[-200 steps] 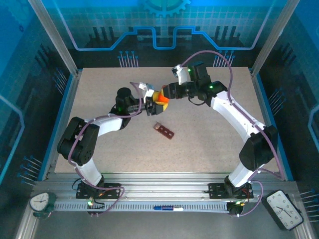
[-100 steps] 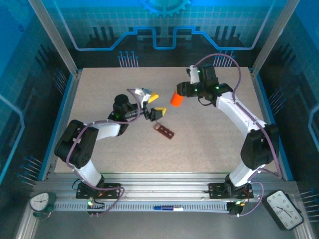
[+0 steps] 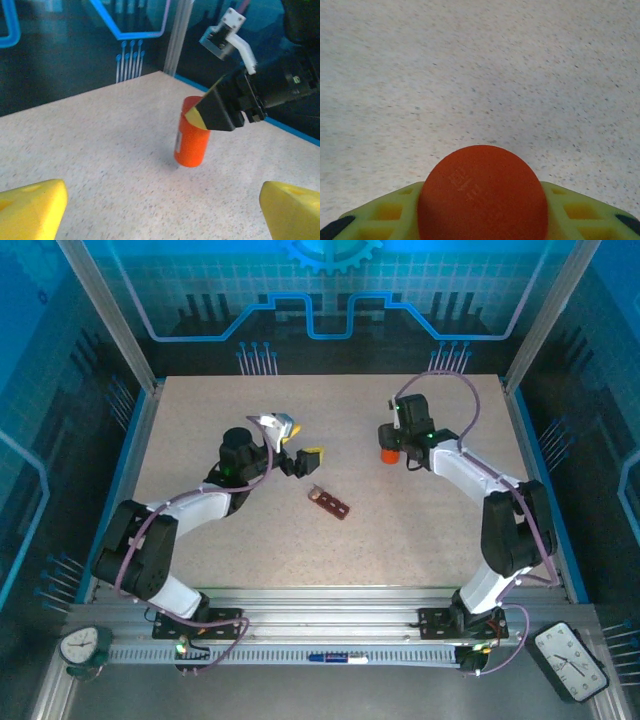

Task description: Sort the pills into containers

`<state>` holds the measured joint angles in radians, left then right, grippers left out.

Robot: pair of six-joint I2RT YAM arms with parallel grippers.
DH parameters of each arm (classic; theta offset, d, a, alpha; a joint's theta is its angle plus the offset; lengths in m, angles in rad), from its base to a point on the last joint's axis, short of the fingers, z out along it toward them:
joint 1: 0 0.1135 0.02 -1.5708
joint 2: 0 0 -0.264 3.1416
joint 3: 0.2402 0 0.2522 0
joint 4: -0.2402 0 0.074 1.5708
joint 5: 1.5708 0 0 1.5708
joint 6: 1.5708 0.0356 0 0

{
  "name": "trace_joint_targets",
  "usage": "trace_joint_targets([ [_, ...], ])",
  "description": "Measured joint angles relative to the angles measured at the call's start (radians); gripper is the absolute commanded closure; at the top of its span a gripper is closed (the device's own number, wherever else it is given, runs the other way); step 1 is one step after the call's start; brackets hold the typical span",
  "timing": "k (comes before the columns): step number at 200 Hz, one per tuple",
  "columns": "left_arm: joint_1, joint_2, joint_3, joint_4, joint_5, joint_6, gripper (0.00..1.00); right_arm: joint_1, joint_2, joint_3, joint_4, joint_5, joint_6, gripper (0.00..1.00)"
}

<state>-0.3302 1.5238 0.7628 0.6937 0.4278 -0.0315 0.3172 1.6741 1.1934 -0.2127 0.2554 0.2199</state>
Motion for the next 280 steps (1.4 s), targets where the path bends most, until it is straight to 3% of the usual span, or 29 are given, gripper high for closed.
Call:
trace_joint_targets([
  [46, 0.000, -0.021, 0.066, -0.212, -0.098, 0.010, 0.01, -0.005, 0.015, -0.092, 0.063, 0.055, 0.035, 0.77],
  [83, 0.000, -0.043, 0.072, -0.271, -0.121, 0.012, 0.01, -0.005, 0.014, -0.127, 0.131, 0.068, 0.073, 0.73],
  [128, 0.000, -0.059, 0.072, -0.291, -0.159, -0.005, 0.01, -0.007, -0.003, -0.161, 0.166, 0.070, 0.101, 0.47],
  [183, 0.000, -0.061, 0.086, -0.331, -0.189, -0.040, 0.01, -0.047, -0.035, -0.166, 0.109, 0.004, 0.125, 0.25],
  [247, 0.000, -0.061, 0.089, -0.331, -0.212, -0.047, 0.01, -0.065, -0.193, -0.082, -0.005, -0.154, 0.137, 0.22],
  [280, 0.000, -0.061, 0.108, -0.335, -0.249, -0.071, 0.01, -0.028, -0.233, -0.045, -0.043, -0.274, 0.135, 0.22],
])
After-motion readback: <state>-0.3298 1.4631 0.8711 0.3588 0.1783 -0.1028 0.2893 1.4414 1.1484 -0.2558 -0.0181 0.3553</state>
